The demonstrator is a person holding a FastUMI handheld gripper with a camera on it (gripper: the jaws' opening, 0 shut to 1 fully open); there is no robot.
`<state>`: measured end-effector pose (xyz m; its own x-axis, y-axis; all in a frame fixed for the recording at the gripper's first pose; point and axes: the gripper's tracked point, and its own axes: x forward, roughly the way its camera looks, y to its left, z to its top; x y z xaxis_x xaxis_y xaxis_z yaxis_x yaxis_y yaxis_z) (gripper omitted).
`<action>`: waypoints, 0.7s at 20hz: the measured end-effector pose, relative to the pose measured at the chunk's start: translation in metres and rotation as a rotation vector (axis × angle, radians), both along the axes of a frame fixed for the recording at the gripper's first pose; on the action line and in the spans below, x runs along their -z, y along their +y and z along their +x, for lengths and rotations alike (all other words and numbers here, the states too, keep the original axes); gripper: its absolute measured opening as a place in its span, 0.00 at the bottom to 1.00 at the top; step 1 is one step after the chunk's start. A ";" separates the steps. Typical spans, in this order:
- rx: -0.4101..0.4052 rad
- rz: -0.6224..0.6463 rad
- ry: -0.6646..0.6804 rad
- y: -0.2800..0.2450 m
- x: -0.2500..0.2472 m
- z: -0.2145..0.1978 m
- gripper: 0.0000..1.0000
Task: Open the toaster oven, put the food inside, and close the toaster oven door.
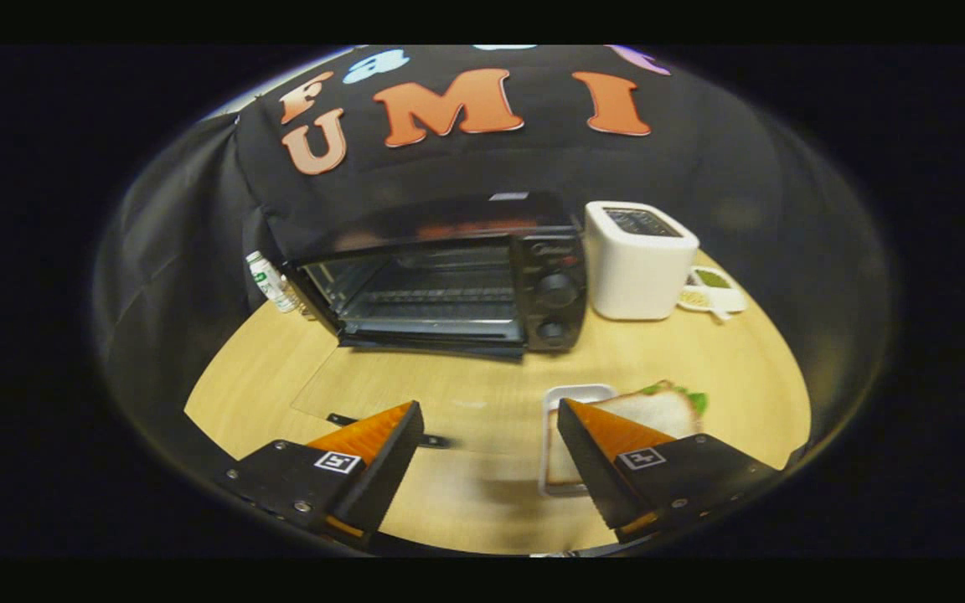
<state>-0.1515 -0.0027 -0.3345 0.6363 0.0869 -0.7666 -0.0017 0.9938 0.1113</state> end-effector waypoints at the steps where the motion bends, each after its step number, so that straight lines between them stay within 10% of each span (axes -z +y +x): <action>1: 0.012 -0.032 -0.011 -0.020 -0.004 0.000 0.96; 6: 0.100 -0.115 0.001 -0.095 0.004 -0.011 0.95; 14: 0.239 0.178 0.179 -0.098 0.067 -0.032 0.94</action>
